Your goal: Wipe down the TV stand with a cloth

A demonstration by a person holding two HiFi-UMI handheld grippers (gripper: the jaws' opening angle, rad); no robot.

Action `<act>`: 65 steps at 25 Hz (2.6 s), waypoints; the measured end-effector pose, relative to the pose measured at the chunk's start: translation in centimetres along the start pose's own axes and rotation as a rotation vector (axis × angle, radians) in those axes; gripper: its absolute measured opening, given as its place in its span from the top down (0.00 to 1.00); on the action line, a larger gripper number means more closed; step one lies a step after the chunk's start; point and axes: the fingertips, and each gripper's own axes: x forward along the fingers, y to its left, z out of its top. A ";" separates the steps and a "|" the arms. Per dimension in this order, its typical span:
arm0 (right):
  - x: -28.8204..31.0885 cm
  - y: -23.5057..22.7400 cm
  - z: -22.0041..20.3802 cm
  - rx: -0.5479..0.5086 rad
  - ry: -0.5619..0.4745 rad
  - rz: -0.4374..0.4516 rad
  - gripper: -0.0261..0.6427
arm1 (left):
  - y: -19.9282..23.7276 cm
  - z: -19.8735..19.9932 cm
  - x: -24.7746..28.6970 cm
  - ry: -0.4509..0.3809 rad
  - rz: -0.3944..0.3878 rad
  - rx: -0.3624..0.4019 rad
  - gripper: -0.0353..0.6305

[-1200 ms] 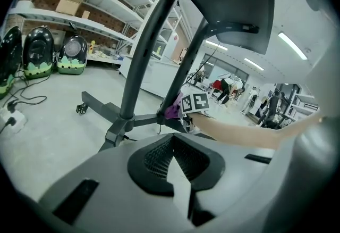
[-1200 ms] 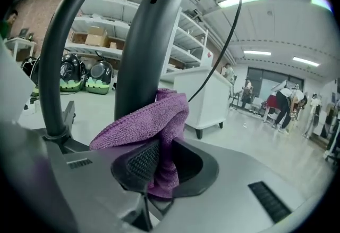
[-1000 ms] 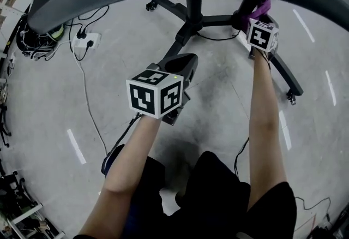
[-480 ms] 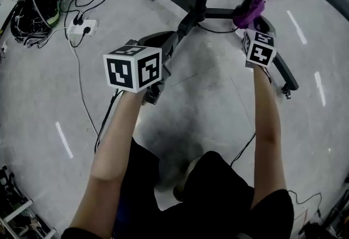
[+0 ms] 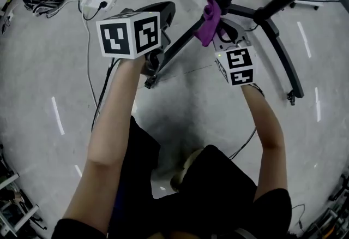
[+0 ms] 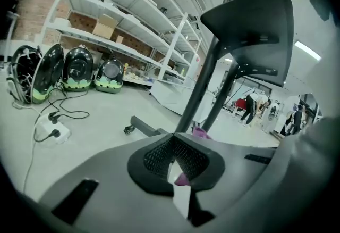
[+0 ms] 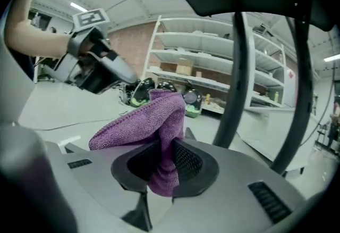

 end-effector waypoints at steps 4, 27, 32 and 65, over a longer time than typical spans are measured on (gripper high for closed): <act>1.4 9.5 -0.7 -0.110 0.044 0.222 0.85 | 1.9 1.5 -2.0 -0.048 0.050 -0.018 0.94; 1.9 27.4 -5.2 -0.494 0.137 0.620 0.85 | 2.4 0.9 -1.3 -0.034 -0.024 -0.082 0.94; 2.0 26.9 -5.4 -0.463 0.152 0.623 0.84 | 2.4 0.8 -1.0 -0.037 -0.033 -0.094 0.94; 7.1 8.7 -8.0 -0.254 0.299 0.208 0.85 | 0.0 -1.0 1.2 0.020 -0.086 -0.078 0.94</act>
